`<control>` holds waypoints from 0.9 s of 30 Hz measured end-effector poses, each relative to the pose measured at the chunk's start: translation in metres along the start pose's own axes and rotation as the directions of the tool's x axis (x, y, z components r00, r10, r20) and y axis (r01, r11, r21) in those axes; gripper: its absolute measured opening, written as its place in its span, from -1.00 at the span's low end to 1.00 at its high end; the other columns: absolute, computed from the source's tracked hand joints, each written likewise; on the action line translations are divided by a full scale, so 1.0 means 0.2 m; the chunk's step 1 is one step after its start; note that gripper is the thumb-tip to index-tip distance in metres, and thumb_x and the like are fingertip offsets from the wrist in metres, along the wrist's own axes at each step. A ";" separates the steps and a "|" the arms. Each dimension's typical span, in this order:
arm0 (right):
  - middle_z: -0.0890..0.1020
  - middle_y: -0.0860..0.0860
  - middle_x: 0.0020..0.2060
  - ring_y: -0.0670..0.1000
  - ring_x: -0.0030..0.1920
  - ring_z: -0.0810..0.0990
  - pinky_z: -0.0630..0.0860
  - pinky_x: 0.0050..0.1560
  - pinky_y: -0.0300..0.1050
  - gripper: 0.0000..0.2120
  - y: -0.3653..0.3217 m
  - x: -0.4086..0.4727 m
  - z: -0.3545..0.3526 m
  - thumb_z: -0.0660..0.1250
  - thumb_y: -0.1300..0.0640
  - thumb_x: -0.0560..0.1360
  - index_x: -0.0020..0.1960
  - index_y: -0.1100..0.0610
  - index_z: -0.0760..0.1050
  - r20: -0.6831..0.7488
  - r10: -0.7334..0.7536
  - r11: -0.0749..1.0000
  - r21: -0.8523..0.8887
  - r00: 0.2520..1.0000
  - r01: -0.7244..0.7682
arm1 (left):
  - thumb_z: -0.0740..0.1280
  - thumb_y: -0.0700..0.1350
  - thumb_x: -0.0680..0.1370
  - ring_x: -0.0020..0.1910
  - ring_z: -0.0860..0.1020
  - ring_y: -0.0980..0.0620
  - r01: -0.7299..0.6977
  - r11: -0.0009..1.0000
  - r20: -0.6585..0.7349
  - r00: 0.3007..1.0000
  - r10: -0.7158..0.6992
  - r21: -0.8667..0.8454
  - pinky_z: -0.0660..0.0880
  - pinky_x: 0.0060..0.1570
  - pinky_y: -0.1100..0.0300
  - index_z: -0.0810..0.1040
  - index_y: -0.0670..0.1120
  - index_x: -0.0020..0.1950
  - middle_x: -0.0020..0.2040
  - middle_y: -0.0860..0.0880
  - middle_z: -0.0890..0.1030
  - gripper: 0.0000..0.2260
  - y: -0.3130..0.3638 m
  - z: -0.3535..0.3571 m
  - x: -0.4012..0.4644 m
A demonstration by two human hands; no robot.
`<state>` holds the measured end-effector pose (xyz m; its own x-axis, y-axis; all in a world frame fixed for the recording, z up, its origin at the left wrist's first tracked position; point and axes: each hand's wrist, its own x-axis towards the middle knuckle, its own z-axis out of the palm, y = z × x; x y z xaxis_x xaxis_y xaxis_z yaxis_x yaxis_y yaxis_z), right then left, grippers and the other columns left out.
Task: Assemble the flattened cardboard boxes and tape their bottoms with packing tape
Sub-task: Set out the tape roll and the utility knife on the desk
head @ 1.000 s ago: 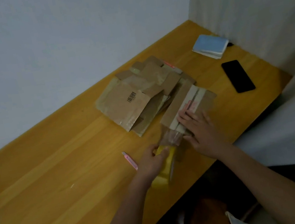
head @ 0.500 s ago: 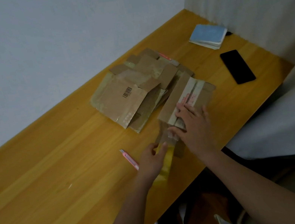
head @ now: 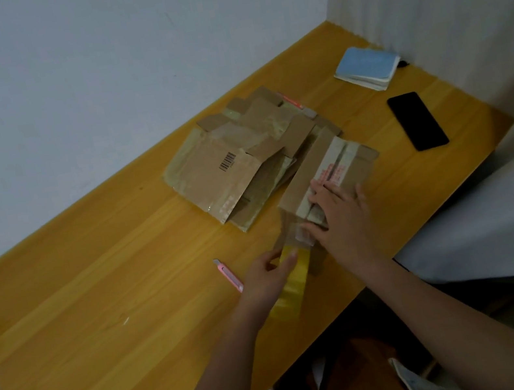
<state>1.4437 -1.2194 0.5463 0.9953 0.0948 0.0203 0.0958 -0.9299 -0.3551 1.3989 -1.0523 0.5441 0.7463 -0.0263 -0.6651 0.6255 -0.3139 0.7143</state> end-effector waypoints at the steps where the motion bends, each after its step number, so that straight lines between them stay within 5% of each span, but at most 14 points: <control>1: 0.31 -0.08 0.49 -0.05 0.52 0.17 -0.08 0.52 0.21 -0.57 -0.02 0.00 -0.02 0.34 -0.10 0.53 0.33 0.04 0.44 0.024 0.011 1.000 0.004 1.000 -0.011 | 0.35 0.19 0.51 0.04 0.47 0.12 0.006 1.000 0.016 1.000 -0.006 -0.025 0.40 -0.04 0.21 0.44 -0.01 0.40 0.12 0.02 0.49 -0.48 -0.01 -0.02 -0.02; 5: 0.31 0.00 0.49 0.01 0.53 0.13 -0.10 0.54 0.13 -0.70 -0.15 0.02 -0.10 0.26 0.01 0.59 0.29 0.03 0.46 0.040 0.029 0.999 -0.037 0.999 -0.028 | 0.49 0.07 0.44 -0.08 0.47 0.19 0.010 0.995 0.066 0.998 -0.004 -0.100 0.48 -0.14 0.29 0.46 0.04 0.35 0.01 0.05 0.47 -0.48 -0.09 -0.06 -0.09; 7: 0.40 0.03 0.43 0.03 0.48 0.24 0.10 0.52 0.06 -0.74 -0.25 0.03 -0.12 0.26 0.07 0.59 0.26 0.06 0.49 0.026 -0.046 0.999 -0.010 0.999 0.046 | 0.55 -0.01 0.40 -0.10 0.53 0.09 -0.001 0.987 0.068 0.998 0.012 -0.160 0.57 -0.10 0.19 0.54 0.00 0.26 -0.03 -0.07 0.53 -0.54 -0.12 -0.07 -0.11; 9: 0.51 0.03 0.25 0.00 0.29 0.42 0.37 0.34 -0.07 -0.77 -0.36 0.05 -0.12 0.25 0.11 0.59 0.23 0.07 0.49 0.087 -0.118 0.989 0.104 0.989 0.109 | 0.59 -0.06 0.36 -0.13 0.56 0.01 -0.010 0.978 0.073 0.997 0.025 -0.210 0.57 -0.04 0.03 0.58 -0.02 0.21 -0.09 -0.12 0.55 -0.55 -0.16 -0.10 -0.12; 12: 0.58 0.01 0.07 -0.03 0.07 0.55 0.53 0.08 -0.09 -0.80 -0.51 0.06 -0.04 0.28 0.15 0.57 0.17 0.04 0.54 0.324 -0.188 0.970 0.211 0.927 0.122 | 0.54 -0.22 0.40 -0.22 0.56 0.07 -0.001 0.962 0.028 1.000 0.009 -0.272 0.50 -0.20 0.21 0.56 -0.13 0.23 -0.11 -0.10 0.60 -0.58 -0.21 -0.16 -0.14; 15: 0.62 0.04 -0.09 0.04 -0.05 0.60 0.56 -0.09 -0.07 -0.87 -0.60 0.07 0.10 0.27 0.19 0.53 -0.05 0.08 0.60 0.513 -0.175 0.979 0.177 0.840 0.096 | 0.49 -0.26 0.45 -0.23 0.58 0.07 0.044 0.950 -0.070 0.995 -0.069 -0.309 0.48 -0.24 0.28 0.56 -0.16 0.19 -0.07 -0.17 0.63 -0.68 -0.30 -0.26 -0.17; 18: 0.42 0.07 -0.38 0.11 -0.31 0.47 0.38 -0.34 -0.08 -0.71 -0.68 0.09 0.24 0.25 0.23 0.52 -0.38 0.09 0.37 0.600 -0.064 0.997 0.005 0.797 0.077 | 0.43 -0.24 0.51 -0.21 0.52 0.01 0.090 0.948 -0.219 0.962 -0.162 -0.306 0.41 -0.18 0.16 0.59 -0.16 0.14 -0.12 -0.14 0.58 -0.78 -0.42 -0.39 -0.20; 22: 0.58 0.10 -0.03 0.12 0.00 0.59 0.46 -0.17 -0.07 -0.96 -0.73 0.10 0.45 0.31 0.18 0.56 -0.04 0.14 0.50 0.691 0.050 0.995 -0.094 0.721 0.021 | 0.40 -0.22 0.54 -0.23 0.52 0.01 0.104 0.935 -0.311 0.926 -0.216 -0.339 0.42 -0.19 0.16 0.59 -0.13 0.09 -0.17 -0.13 0.57 -0.86 -0.55 -0.54 -0.24; 27: 0.55 0.08 0.16 0.12 0.16 0.57 0.42 -0.13 -0.08 -0.70 -0.72 0.06 0.60 0.38 0.09 0.52 0.22 0.12 0.46 0.699 0.131 0.983 -0.182 0.703 -0.003 | 0.37 -0.21 0.56 -0.21 0.53 -0.01 0.112 0.925 -0.357 0.900 -0.250 -0.364 0.42 -0.23 0.19 0.57 -0.14 0.10 -0.18 -0.12 0.56 -0.87 -0.67 -0.62 -0.31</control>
<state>1.4402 -1.0415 0.4855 0.7022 0.1928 -0.6854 0.0936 -0.9793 -0.1796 1.2964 -0.8915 0.5172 0.5969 0.3935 -0.6992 0.7450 0.0517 0.6650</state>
